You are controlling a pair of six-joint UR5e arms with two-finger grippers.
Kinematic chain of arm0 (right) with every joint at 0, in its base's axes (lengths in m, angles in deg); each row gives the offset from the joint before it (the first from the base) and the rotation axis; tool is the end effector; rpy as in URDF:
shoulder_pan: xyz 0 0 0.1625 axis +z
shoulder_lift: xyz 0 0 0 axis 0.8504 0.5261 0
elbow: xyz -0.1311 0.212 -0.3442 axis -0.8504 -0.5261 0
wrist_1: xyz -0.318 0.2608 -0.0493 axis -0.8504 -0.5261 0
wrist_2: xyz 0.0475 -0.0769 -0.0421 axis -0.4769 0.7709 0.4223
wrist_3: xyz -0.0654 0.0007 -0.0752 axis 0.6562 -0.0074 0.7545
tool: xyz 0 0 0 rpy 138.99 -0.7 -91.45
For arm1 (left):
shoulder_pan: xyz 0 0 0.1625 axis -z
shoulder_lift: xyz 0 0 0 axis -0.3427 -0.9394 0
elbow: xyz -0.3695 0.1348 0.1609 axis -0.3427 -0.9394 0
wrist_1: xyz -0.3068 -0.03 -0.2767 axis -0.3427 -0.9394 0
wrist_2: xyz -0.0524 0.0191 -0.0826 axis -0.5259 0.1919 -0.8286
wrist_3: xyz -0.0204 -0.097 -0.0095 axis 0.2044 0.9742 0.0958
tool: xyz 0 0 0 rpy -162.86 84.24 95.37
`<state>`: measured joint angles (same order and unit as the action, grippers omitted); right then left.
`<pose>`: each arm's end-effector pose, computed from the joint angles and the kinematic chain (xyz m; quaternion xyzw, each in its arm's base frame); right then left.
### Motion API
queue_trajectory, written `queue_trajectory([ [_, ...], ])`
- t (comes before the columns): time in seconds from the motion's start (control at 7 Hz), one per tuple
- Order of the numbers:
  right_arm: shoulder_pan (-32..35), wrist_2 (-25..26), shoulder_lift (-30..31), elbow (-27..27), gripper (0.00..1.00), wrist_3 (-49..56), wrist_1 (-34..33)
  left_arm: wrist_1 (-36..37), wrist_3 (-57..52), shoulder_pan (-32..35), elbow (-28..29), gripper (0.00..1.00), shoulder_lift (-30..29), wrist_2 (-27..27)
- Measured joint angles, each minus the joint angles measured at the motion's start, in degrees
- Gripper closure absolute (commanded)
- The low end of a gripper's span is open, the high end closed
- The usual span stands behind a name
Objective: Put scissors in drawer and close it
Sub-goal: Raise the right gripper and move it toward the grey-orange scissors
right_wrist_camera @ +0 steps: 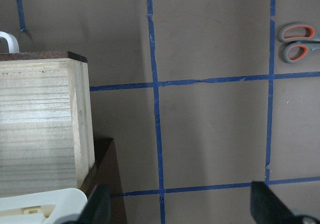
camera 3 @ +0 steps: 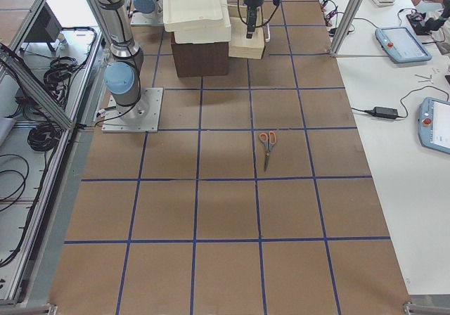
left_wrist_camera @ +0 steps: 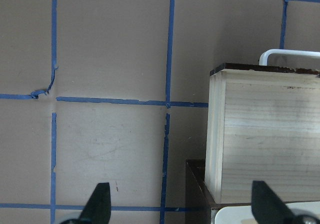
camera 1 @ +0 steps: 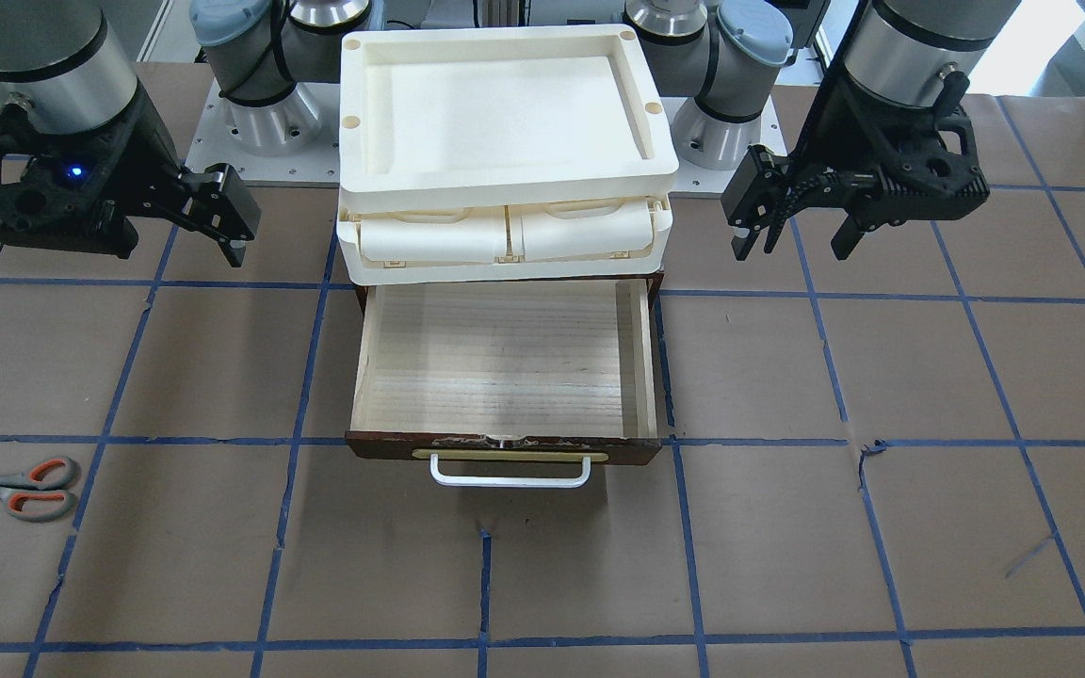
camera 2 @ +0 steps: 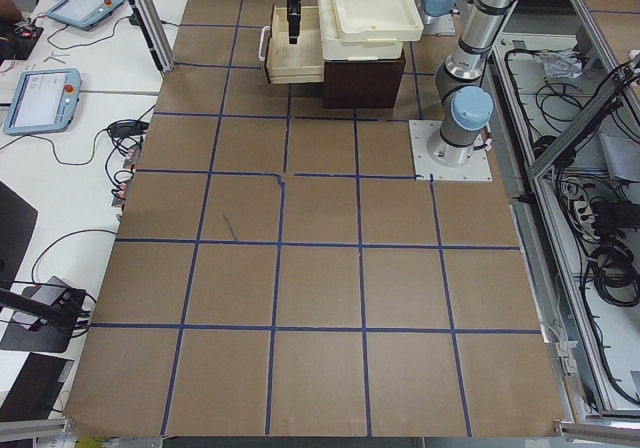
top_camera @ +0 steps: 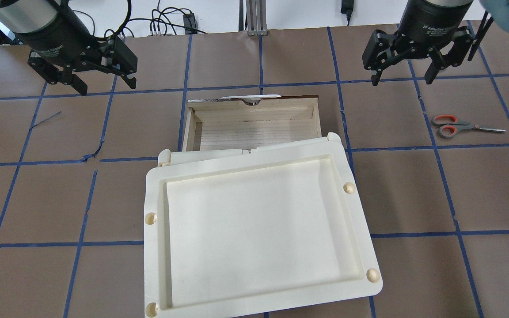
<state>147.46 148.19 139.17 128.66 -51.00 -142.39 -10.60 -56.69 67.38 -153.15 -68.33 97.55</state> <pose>0.1227 -0.5257 0.5052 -0.0251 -0.9994 -0.0183 0.0163 -0.1146 -0.5076 0.5181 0.0337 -0.9987 0.0340 0.0198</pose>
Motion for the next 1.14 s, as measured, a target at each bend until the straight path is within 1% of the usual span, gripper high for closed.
queue_trajectory([
  [0.29,0.06,0.12,0.11,0.03,0.0,0.76,0.09,0.14,0.29,0.63,-0.84,0.0,0.07,0.58],
  [0.57,0.67,0.43,0.3,0.77,0.0,2.95,2.06,0.55,-0.31,0.72,-2.75,0.0,-0.03,0.02],
  [0.71,0.81,0.51,0.11,1.68,0.01,3.84,2.1,0.61,-0.4,0.73,-3.16,0.0,-0.09,-0.13],
  [0.86,0.56,0.64,-0.47,2.4,0.03,5.8,0.89,0.62,-0.4,0.73,-3.37,0.0,-0.09,-0.04],
  [1.0,-0.7,0.46,-1.26,2.74,0.03,11.29,-0.38,0.59,-0.4,0.73,-3.49,0.0,-0.06,0.18],
  [1.14,-3.56,-0.16,-2.22,2.89,0.01,19.61,-1.65,0.57,-0.41,0.73,-3.58,0.0,-0.01,0.25],
])
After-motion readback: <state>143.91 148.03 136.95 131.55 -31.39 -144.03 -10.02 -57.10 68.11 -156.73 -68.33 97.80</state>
